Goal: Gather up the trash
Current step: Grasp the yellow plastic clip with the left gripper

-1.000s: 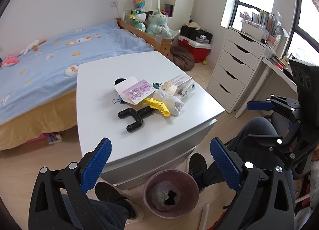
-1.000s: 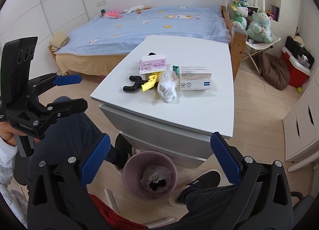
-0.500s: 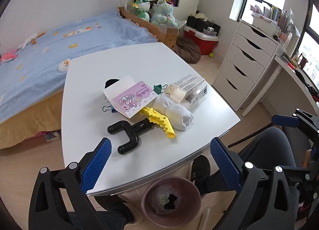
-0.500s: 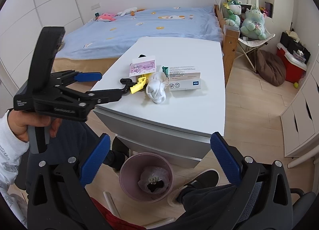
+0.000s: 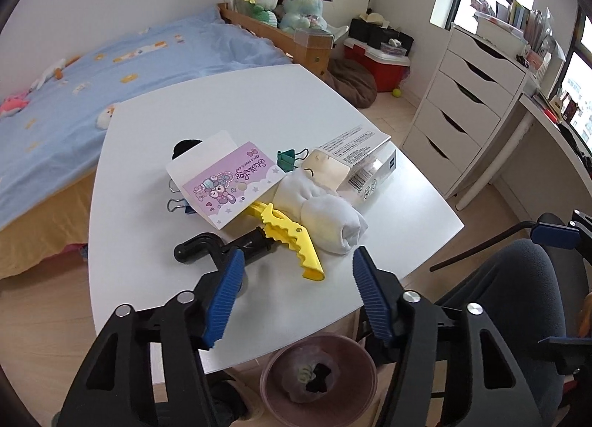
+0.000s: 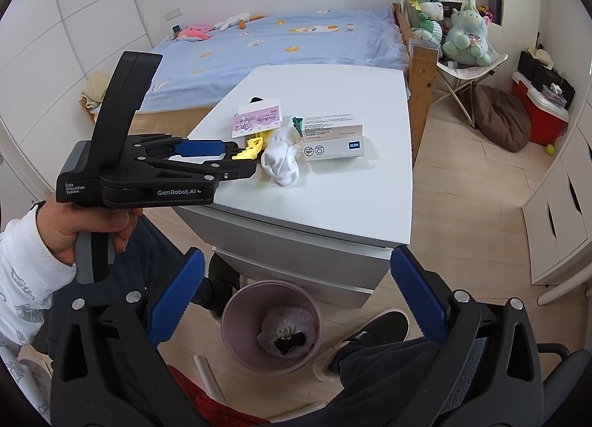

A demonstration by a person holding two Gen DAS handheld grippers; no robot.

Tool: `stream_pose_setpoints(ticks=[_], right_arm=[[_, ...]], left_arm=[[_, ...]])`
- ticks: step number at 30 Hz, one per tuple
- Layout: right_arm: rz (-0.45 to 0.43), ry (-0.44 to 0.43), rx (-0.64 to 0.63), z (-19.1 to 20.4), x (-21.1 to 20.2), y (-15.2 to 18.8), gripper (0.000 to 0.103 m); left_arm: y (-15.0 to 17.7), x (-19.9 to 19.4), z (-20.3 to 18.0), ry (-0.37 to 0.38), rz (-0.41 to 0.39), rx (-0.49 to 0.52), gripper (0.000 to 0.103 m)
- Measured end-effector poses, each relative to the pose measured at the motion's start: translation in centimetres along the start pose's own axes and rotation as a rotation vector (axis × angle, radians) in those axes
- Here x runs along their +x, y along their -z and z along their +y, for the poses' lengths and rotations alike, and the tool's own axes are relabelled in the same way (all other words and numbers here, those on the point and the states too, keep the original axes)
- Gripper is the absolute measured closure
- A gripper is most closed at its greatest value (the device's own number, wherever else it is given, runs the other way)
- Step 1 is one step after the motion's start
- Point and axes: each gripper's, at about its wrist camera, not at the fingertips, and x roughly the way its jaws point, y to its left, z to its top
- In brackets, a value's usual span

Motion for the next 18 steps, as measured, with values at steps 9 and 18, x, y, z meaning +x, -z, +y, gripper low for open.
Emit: stream_pose_setpoints(ticks=[9, 18], right_arm=[[0.006, -0.005, 0.001, -0.06, 0.29, 0.29, 0.005], [0.01, -0.004, 0.004, -0.02, 0.36, 0.43, 0.005]], left_arm=[[0.0, 0.29, 0.01, 0.01, 0.005, 0.005, 0.073], [-0.08, 0.7, 0.06, 0.022, 0.014, 0.005, 0.09]])
